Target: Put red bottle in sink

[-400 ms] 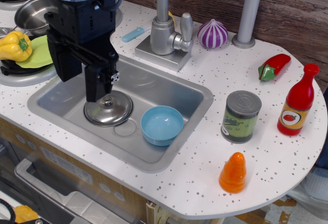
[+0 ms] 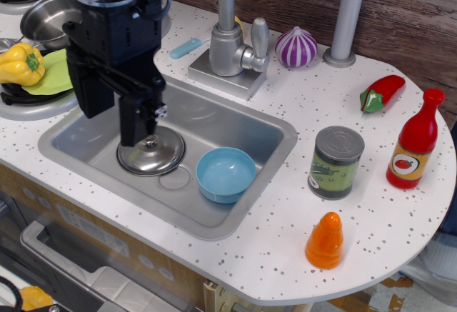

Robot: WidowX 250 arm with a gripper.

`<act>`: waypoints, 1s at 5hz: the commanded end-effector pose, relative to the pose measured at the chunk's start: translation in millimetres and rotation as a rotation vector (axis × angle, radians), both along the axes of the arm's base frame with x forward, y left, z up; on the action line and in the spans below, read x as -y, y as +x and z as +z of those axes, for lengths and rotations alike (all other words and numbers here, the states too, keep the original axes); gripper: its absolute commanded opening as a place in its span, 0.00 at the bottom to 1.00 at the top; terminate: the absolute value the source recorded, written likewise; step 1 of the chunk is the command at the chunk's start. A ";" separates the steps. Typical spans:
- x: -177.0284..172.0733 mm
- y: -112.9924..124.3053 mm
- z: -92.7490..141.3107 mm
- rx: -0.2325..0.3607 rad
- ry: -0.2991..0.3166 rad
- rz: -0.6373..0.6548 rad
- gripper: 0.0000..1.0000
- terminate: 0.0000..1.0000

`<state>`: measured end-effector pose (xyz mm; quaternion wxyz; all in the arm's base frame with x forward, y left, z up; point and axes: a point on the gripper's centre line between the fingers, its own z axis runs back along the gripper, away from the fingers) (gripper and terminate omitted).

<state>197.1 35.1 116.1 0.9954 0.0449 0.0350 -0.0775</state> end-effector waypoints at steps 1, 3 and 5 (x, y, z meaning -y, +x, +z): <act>72.4 45.1 52.1 0.038 -0.019 0.074 1.00 0.00; 170.8 112.8 81.6 0.146 -0.097 0.068 1.00 0.00; 201.8 172.0 51.7 0.333 -0.113 -0.033 1.00 0.00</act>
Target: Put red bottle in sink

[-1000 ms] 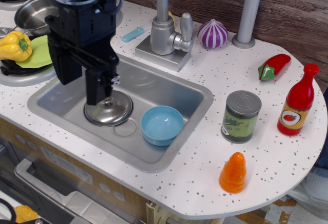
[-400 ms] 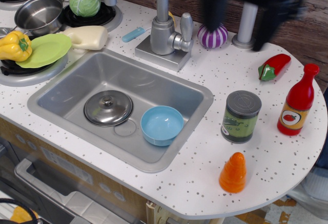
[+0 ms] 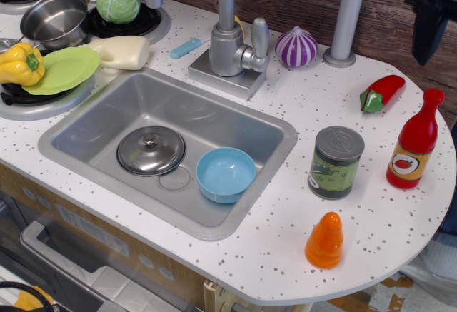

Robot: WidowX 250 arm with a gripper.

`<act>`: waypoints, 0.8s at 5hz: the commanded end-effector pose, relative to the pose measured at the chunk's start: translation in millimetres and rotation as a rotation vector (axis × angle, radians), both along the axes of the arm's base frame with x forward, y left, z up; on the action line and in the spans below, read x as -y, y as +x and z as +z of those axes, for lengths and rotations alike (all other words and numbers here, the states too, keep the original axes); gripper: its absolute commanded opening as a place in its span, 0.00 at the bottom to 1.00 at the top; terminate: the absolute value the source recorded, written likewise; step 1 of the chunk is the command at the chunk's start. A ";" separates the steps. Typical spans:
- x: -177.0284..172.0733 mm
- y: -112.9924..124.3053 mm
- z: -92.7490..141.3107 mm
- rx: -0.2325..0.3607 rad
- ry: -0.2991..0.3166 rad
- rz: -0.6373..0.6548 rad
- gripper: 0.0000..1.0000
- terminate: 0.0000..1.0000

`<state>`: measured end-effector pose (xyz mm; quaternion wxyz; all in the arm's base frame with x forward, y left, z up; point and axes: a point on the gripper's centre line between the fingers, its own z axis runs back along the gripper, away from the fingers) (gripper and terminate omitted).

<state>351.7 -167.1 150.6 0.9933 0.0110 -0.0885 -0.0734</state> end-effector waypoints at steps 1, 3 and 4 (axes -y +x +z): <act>-1.2 35.6 16.0 0.105 -0.031 -0.057 1.00 0.00; -1.2 41.2 -5.4 0.128 -0.082 -0.071 1.00 0.00; -8.6 37.3 -13.9 0.111 -0.097 -0.087 1.00 0.00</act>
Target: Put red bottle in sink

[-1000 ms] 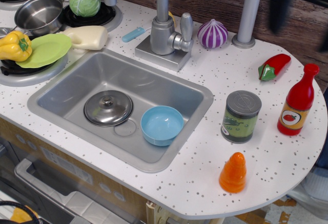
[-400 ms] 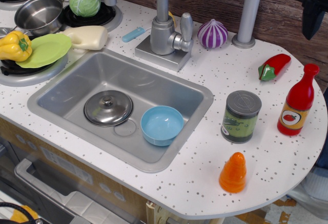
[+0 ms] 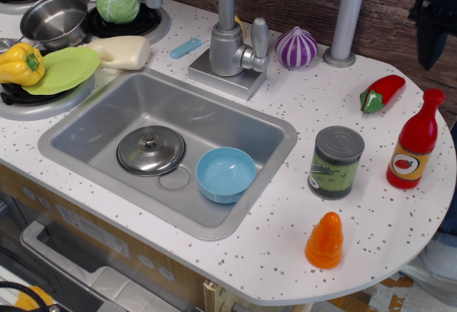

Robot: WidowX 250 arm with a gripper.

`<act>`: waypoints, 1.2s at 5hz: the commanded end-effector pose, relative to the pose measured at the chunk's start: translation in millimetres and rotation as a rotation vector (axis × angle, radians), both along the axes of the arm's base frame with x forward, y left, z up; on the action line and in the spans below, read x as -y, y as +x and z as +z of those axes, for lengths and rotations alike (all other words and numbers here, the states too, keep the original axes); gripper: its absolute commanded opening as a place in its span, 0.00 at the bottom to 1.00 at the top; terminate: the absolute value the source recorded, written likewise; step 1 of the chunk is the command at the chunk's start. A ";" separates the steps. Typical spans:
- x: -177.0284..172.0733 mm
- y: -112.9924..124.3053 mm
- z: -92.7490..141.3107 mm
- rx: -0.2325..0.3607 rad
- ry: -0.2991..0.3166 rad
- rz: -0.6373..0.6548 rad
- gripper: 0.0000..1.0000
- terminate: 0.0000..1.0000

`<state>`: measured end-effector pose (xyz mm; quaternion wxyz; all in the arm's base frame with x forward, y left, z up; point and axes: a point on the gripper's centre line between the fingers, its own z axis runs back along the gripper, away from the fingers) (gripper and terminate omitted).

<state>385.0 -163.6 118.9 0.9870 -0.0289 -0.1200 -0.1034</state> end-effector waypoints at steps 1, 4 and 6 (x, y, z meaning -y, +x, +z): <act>-9.2 1.8 5.2 0.071 -0.027 -0.012 1.00 0.00; -9.8 -4.4 -7.0 0.094 -0.060 -0.015 0.00 0.00; -8.3 -7.6 -4.2 0.077 -0.048 -0.012 0.00 0.00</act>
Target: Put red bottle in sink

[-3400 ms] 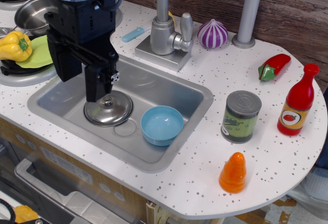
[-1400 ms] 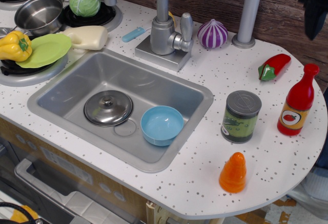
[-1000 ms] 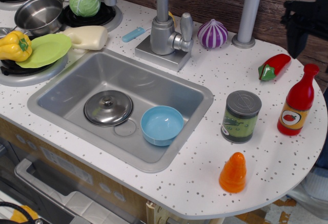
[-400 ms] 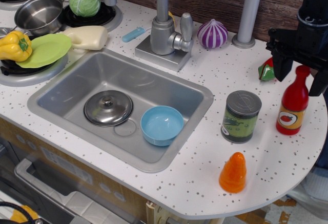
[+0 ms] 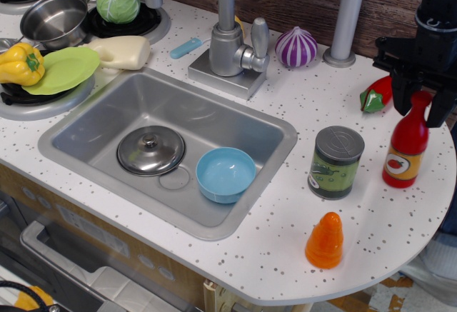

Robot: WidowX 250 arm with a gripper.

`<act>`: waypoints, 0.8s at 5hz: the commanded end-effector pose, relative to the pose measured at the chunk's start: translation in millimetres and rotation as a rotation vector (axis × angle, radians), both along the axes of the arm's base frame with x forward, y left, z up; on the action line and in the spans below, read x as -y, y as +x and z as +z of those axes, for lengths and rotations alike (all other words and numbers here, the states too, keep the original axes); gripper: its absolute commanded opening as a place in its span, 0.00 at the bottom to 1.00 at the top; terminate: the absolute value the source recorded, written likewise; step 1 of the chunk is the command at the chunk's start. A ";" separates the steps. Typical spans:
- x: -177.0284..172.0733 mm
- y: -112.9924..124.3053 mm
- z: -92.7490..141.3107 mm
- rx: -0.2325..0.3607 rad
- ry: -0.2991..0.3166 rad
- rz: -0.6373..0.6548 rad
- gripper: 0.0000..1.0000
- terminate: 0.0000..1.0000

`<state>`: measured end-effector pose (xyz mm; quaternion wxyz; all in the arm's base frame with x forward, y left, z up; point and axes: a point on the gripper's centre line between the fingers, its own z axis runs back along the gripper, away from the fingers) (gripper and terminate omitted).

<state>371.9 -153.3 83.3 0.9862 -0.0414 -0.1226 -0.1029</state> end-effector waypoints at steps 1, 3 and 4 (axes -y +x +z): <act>-1.2 2.4 49.2 0.027 0.014 0.001 0.00 0.00; -18.0 -1.3 115.4 -0.083 0.071 0.018 0.00 0.00; -36.8 -14.9 128.5 -0.103 0.134 0.025 0.00 0.00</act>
